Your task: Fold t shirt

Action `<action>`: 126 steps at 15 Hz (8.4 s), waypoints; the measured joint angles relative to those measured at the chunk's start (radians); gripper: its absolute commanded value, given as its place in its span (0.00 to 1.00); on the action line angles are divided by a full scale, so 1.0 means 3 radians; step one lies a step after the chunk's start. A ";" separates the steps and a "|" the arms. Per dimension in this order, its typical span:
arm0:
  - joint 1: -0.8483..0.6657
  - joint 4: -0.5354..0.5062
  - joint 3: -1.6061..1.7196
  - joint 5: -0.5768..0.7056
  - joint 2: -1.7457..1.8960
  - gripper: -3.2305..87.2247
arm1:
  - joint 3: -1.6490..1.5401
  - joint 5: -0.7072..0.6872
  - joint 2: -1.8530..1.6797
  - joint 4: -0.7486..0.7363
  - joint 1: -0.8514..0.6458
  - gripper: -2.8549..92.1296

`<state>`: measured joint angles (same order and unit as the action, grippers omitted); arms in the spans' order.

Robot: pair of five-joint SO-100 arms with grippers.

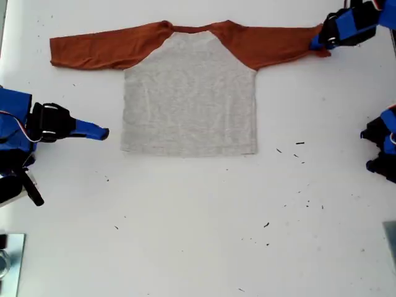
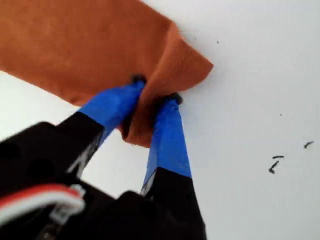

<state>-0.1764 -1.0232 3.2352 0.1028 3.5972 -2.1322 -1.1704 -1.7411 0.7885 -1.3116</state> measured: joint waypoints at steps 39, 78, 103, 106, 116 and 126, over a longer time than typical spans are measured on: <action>-0.2654 -0.1831 -0.4137 0.0598 -0.4244 0.51 | -0.2485 0.1570 -0.5354 0.1790 0.2500 0.07; -0.0787 -0.0716 -0.7808 0.0844 -0.7486 0.22 | -0.2577 0.1831 -0.5599 0.1779 0.2894 0.07; 0.0031 -0.0864 -0.3569 -0.0419 -0.5098 0.40 | 0.1140 0.2260 -0.0527 0.1882 0.3462 0.32; 0.0031 -0.0291 -0.3349 -0.0414 -0.5568 0.36 | 0.1120 0.2301 0.0036 0.1473 0.3482 0.29; -0.0327 0.0383 -0.3610 -0.0102 -0.6427 0.03 | 0.1002 0.2557 0.0706 0.0808 0.3508 0.06; 0.0312 -0.0266 -0.4126 -0.0220 -0.5200 0.03 | 0.1565 0.1943 -0.0874 0.1851 0.3446 0.06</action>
<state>-0.0828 -1.1029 1.9972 0.0368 2.0371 -1.6628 -0.5875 -2.0034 1.3438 -0.2777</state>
